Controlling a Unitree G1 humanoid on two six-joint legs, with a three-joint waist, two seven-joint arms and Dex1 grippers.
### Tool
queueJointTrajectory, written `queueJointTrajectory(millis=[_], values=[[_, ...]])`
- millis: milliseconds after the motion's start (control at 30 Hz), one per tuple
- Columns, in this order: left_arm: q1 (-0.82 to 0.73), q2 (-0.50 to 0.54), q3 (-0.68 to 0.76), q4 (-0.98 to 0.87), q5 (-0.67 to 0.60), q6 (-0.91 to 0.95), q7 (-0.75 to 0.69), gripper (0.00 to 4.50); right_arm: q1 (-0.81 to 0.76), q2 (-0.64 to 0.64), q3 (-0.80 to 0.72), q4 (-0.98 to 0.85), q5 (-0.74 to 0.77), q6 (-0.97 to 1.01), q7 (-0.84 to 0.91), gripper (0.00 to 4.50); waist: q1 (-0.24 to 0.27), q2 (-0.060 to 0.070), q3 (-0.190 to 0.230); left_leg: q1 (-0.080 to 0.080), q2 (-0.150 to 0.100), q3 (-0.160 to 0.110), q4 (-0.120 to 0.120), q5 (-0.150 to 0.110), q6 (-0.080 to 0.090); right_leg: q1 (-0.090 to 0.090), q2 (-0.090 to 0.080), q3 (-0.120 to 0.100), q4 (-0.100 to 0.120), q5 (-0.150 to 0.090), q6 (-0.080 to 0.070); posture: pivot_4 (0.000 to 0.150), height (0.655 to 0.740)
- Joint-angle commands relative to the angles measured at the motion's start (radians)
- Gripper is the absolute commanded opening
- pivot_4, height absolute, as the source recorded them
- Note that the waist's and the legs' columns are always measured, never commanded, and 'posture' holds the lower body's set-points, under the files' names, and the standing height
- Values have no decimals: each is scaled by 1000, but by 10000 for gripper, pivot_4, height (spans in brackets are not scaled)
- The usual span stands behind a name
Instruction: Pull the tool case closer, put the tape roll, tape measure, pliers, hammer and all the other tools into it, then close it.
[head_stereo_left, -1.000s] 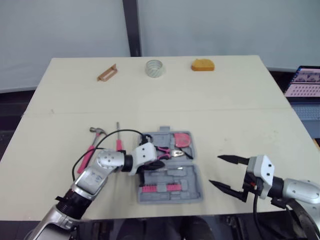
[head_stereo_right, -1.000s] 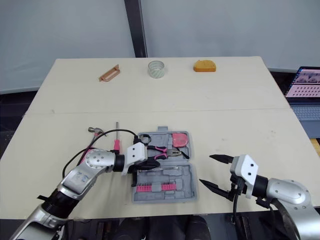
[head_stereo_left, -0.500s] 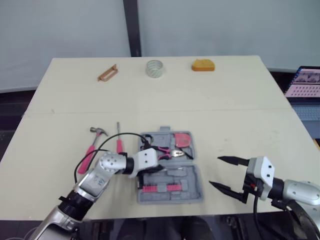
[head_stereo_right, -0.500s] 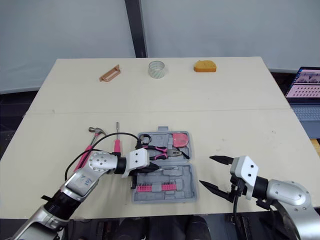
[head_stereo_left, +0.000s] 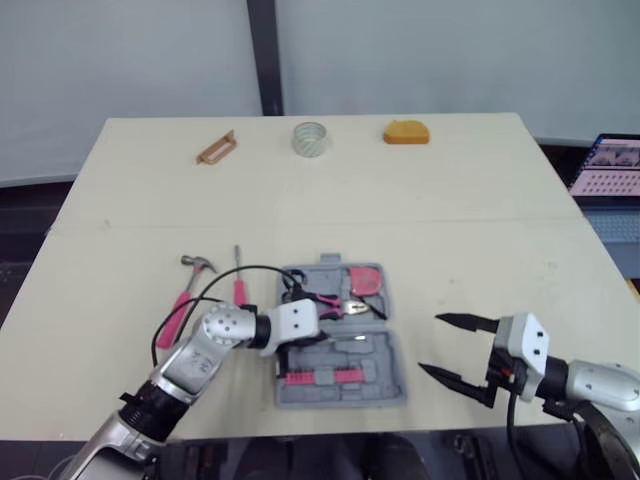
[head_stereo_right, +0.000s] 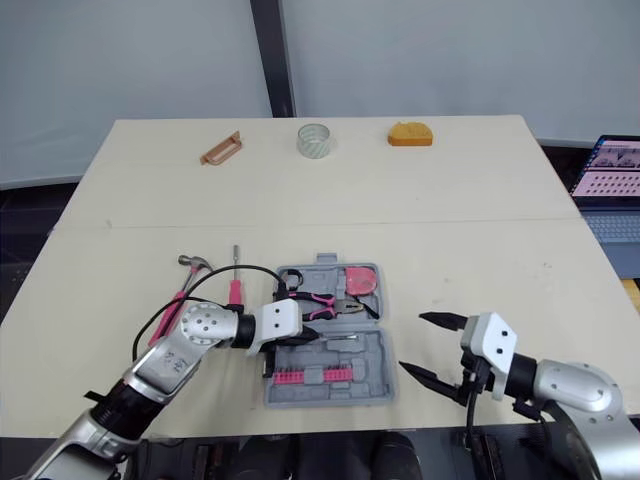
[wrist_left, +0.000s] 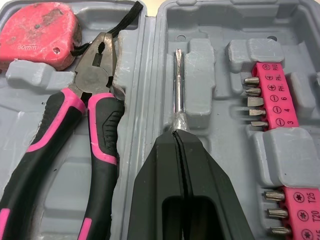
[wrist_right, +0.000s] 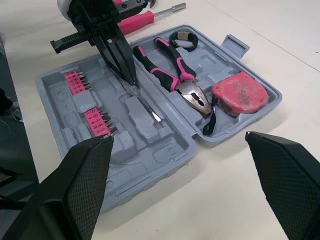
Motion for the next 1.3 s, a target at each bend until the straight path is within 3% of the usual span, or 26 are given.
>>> queueJointTrajectory(millis=[33,500,833,1100,1200,1300], values=[[40,0,-51,51,47,52,-2,353,2,-9,-38,-38,21,-4,2,45000,1,1,-2,0,0,0,0,0,0,0,0,0,0,0,0,1500,7400],[34,-21,-103,114,115,54,8,353,-2,-9,-37,-41,20,-1,-4,45000,3,7,-13,1,0,0,0,0,0,2,0,0,-1,0,0,1500,7400],[44,-69,-46,113,59,74,30,353,-13,-8,-30,-38,18,1,-5,45000,5,7,-24,4,0,0,-1,0,0,4,0,0,-3,0,0,1500,7400],[111,-64,277,-166,-222,160,16,353,-26,-2,-25,-19,13,-5,-1,45000,-6,6,-20,0,0,0,-1,0,0,0,0,0,-2,0,0,1500,7400],[212,-17,517,-300,-394,216,5,353,-45,2,-13,-1,10,-6,-1,45000,-19,5,-19,0,0,-1,-2,0,0,0,0,0,-2,0,0,1500,7400],[329,39,665,-324,-463,227,-13,353,-47,5,-14,14,8,-14,1,45000,-26,6,-19,0,0,-1,-3,0,0,0,0,0,-3,0,0,1500,7400]])
